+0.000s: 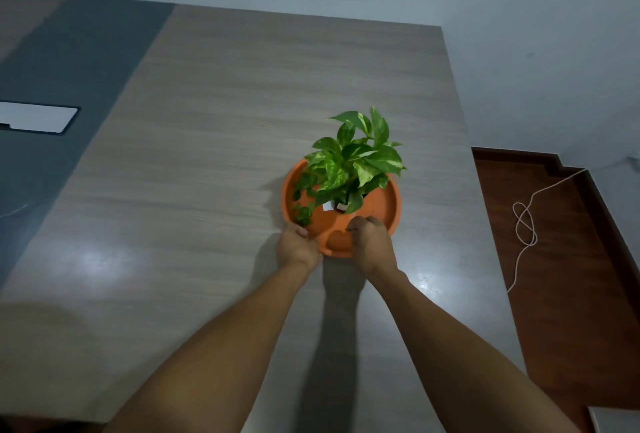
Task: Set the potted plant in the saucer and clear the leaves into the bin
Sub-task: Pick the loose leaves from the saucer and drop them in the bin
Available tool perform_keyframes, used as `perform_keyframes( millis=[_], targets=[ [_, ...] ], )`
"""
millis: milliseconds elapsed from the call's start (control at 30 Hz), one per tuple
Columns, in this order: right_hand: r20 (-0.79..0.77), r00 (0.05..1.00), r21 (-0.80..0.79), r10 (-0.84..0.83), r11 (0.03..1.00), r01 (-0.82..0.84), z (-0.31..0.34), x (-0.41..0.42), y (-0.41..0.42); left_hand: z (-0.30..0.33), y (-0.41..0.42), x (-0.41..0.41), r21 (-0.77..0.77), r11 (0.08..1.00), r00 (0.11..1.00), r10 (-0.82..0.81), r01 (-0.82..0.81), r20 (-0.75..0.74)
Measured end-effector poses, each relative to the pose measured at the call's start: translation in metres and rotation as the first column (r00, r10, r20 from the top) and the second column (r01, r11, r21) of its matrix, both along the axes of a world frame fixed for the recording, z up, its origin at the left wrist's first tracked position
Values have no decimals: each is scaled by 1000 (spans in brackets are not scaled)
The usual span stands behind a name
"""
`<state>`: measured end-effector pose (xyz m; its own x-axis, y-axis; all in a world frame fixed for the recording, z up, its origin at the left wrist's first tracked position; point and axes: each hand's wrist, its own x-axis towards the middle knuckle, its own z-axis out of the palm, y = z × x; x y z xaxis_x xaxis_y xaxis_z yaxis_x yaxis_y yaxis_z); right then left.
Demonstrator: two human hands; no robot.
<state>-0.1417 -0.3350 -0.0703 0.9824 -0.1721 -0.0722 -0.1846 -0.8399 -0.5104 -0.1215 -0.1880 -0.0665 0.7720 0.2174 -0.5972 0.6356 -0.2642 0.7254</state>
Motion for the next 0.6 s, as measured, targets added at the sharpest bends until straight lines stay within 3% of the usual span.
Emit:
perform_keyframes(
  millis=[100, 200, 267, 367, 600],
  targets=[
    [11, 1000, 6, -23, 1000, 23, 0, -7, -4, 0, -9, -19, 13, 997, 997, -72, 72, -12],
    [1, 1000, -6, -30, 1000, 30, -3, -14, -9, 10, -2, -20, 272, 940, 975, -221, 205, 29],
    [6, 1000, -11, -21, 1000, 21, -5, -16, -12, 15, 8, -4, 372, 912, 973, -217, 172, 81],
    [16, 1000, -14, -3, 1000, 4, -7, -14, -14, 15, 22, 27, 419, 901, 970, -191, 112, 153],
    [-16, 999, -18, 37, 999, -37, -18, -5, -11, 2, 30, 64, 468, 864, 946, -285, 185, 153]
  ],
)
